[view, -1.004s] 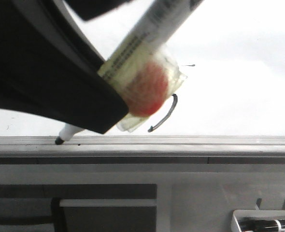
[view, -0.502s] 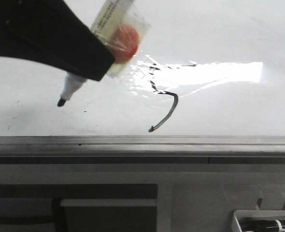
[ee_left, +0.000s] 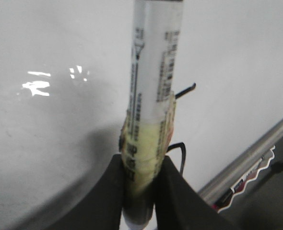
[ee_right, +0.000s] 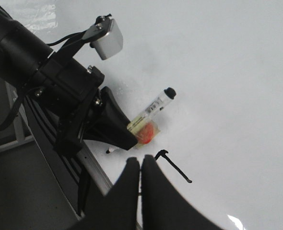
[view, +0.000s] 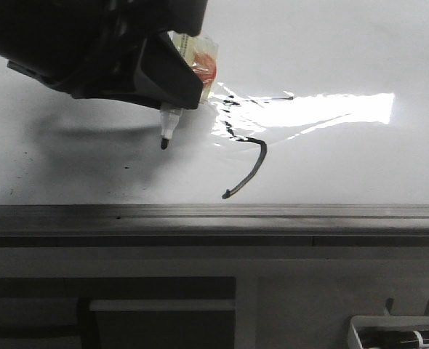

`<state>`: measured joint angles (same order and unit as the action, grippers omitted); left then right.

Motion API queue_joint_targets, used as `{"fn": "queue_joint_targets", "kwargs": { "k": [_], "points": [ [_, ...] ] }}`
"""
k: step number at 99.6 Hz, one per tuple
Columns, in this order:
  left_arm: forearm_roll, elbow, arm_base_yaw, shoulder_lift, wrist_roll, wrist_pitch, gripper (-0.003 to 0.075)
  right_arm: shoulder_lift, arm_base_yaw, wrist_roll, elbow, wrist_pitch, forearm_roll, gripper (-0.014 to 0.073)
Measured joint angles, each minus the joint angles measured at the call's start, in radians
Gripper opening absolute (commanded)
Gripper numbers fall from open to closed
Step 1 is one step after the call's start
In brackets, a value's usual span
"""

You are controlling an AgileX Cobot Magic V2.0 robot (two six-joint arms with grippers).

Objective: Write number 5 on whiteboard

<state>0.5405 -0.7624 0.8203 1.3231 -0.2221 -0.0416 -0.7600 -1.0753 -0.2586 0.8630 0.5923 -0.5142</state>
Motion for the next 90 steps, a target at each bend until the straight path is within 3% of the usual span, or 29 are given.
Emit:
{"fn": "queue_joint_targets", "kwargs": {
  "k": [18, 67, 90],
  "points": [
    [0.011, 0.000, 0.000, 0.013, 0.000, 0.027, -0.0021, 0.000, 0.000, -0.001, 0.000, 0.036, 0.000, -0.0041],
    [0.005, 0.010, -0.027, -0.099, 0.000, -0.058, -0.0021, 0.000, 0.000, -0.006, 0.000, 0.050, -0.012, -0.0040],
    [0.067, 0.110, -0.027, -0.091, 0.022, 0.021, -0.0021, 0.000, 0.000, -0.025, 0.000, 0.050, -0.014, -0.0040]
  ]
}}
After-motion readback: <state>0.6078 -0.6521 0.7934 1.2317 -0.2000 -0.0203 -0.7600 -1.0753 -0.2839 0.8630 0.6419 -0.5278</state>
